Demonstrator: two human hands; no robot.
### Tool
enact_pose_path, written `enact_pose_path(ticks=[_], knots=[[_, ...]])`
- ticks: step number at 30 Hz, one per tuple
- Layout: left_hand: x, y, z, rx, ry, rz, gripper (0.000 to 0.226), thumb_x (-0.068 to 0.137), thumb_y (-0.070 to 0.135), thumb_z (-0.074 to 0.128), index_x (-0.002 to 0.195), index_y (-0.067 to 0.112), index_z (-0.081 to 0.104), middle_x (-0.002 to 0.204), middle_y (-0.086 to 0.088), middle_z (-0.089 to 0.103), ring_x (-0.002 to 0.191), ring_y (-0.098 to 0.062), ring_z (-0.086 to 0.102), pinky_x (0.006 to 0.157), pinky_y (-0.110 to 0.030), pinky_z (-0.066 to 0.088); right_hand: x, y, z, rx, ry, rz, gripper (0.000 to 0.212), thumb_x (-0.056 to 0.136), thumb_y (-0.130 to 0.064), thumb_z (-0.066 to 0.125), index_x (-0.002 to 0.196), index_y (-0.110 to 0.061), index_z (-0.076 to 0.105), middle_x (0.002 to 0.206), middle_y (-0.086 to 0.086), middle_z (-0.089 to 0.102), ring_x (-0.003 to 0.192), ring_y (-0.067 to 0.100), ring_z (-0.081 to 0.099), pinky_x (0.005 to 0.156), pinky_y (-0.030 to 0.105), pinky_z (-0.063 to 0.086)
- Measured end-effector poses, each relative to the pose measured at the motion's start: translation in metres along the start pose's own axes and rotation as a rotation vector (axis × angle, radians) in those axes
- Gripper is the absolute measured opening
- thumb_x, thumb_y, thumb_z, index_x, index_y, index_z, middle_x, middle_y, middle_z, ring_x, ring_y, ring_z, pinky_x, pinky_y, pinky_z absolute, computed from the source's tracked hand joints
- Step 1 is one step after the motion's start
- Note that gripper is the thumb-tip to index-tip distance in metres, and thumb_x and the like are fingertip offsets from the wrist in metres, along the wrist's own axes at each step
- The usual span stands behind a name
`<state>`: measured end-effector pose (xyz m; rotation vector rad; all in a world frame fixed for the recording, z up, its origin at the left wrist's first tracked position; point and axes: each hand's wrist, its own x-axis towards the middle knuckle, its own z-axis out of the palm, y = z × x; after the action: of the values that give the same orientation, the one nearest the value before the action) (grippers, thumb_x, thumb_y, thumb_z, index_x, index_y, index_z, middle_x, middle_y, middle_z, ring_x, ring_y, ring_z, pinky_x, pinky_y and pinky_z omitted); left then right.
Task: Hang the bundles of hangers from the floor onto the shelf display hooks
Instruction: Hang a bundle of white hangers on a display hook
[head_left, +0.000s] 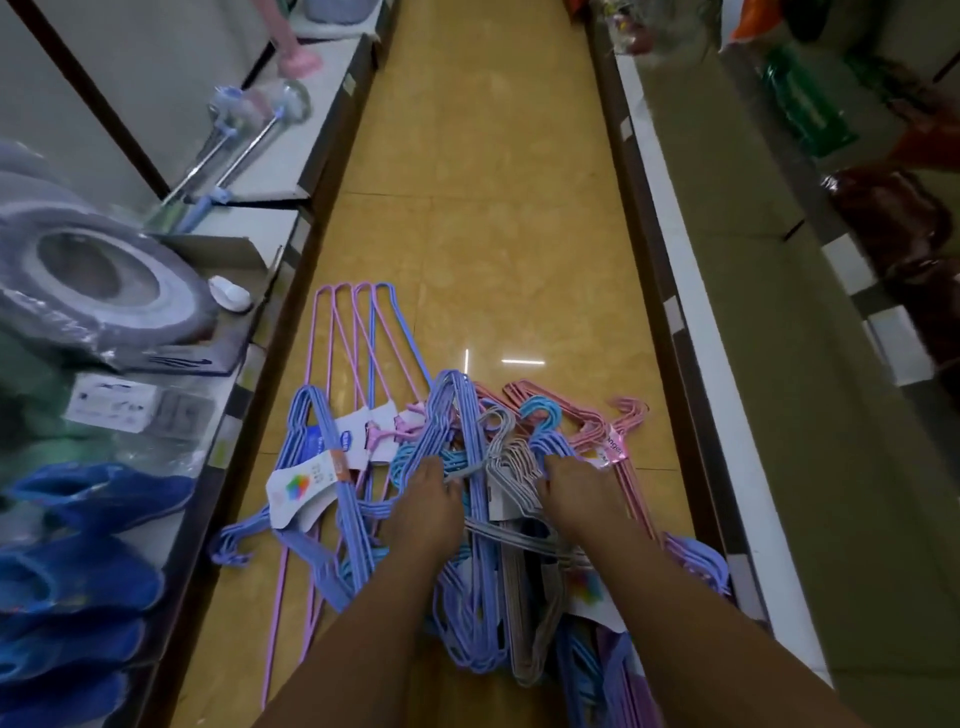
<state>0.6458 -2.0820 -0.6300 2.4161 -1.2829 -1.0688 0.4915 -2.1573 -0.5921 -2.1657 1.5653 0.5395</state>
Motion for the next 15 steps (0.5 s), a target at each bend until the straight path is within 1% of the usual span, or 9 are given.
enact_pose_path(ticks=[2,4,6,8,10,12,13,15], knots=[[0.021,-0.011,0.020,0.049,-0.025,0.009,0.050,0.102,0.026,0.037,0.148,0.012,0.024,0.152,-0.011,0.031,0.129,-0.033,0.042,0.101,-0.044,0.040,0.020,0.000,0.023,0.034,-0.069,0.009,0.037,0.101,-0.036,0.035,0.124,-0.010,0.049,0.124,0.013,0.057,0.113,0.031,0.055,0.088,0.037,0.044],[0.037,-0.020,0.039,0.068,-0.025,0.019,0.053,0.099,0.015,0.041,0.149,0.015,0.024,0.148,-0.011,0.038,0.122,-0.035,0.049,0.094,-0.043,0.044,0.036,-0.001,0.045,0.066,-0.109,0.018,0.040,0.101,-0.040,0.035,0.123,-0.010,0.050,0.126,0.014,0.057,0.115,0.031,0.054,0.089,0.038,0.043],[0.048,-0.025,0.054,0.075,-0.009,0.026,0.058,0.094,0.005,0.043,0.148,0.018,0.026,0.140,-0.014,0.046,0.112,-0.037,0.055,0.085,-0.044,0.047,0.045,-0.002,0.059,0.058,-0.099,0.018,0.043,0.101,-0.043,0.034,0.124,-0.010,0.049,0.128,0.013,0.055,0.117,0.031,0.053,0.090,0.037,0.043],[0.057,-0.025,0.065,0.070,-0.004,0.037,0.060,0.091,0.000,0.045,0.146,0.018,0.028,0.131,-0.016,0.052,0.103,-0.037,0.057,0.076,-0.044,0.047,0.049,-0.004,0.067,0.019,-0.072,0.025,0.047,0.100,-0.047,0.034,0.126,-0.010,0.048,0.128,0.013,0.055,0.117,0.031,0.053,0.090,0.038,0.042],[0.063,-0.025,0.073,0.067,0.011,0.076,0.050,0.091,0.001,0.045,0.138,0.017,0.035,0.121,-0.018,0.055,0.095,-0.036,0.057,0.071,-0.043,0.045,0.054,-0.006,0.075,-0.004,-0.045,0.038,0.048,0.099,-0.048,0.036,0.126,-0.010,0.047,0.127,0.013,0.056,0.116,0.031,0.054,0.089,0.038,0.043],[0.068,-0.024,0.078,0.066,0.038,0.116,0.034,0.093,0.005,0.044,0.126,0.015,0.041,0.110,-0.017,0.056,0.087,-0.035,0.056,0.072,-0.045,0.045,0.057,-0.007,0.080,-0.013,-0.035,0.050,0.045,0.099,-0.046,0.039,0.126,-0.010,0.047,0.124,0.013,0.057,0.113,0.031,0.055,0.085,0.037,0.044],[0.070,-0.024,0.080,0.063,0.050,0.126,0.033,0.095,0.007,0.043,0.127,0.015,0.041,0.111,-0.017,0.057,0.088,-0.036,0.056,0.074,-0.047,0.046,0.058,-0.008,0.082,-0.017,-0.027,0.053,0.043,0.100,-0.044,0.040,0.125,-0.010,0.047,0.123,0.012,0.057,0.112,0.031,0.055,0.082,0.037,0.044],[0.073,-0.025,0.083,0.076,0.044,0.131,0.042,0.096,0.007,0.043,0.137,0.013,0.037,0.128,-0.017,0.053,0.104,-0.038,0.055,0.080,-0.047,0.045,0.058,-0.012,0.085,-0.016,-0.011,0.061,0.033,0.101,-0.034,0.044,0.123,-0.010,0.048,0.121,0.012,0.058,0.109,0.030,0.057,0.077,0.036,0.042]])
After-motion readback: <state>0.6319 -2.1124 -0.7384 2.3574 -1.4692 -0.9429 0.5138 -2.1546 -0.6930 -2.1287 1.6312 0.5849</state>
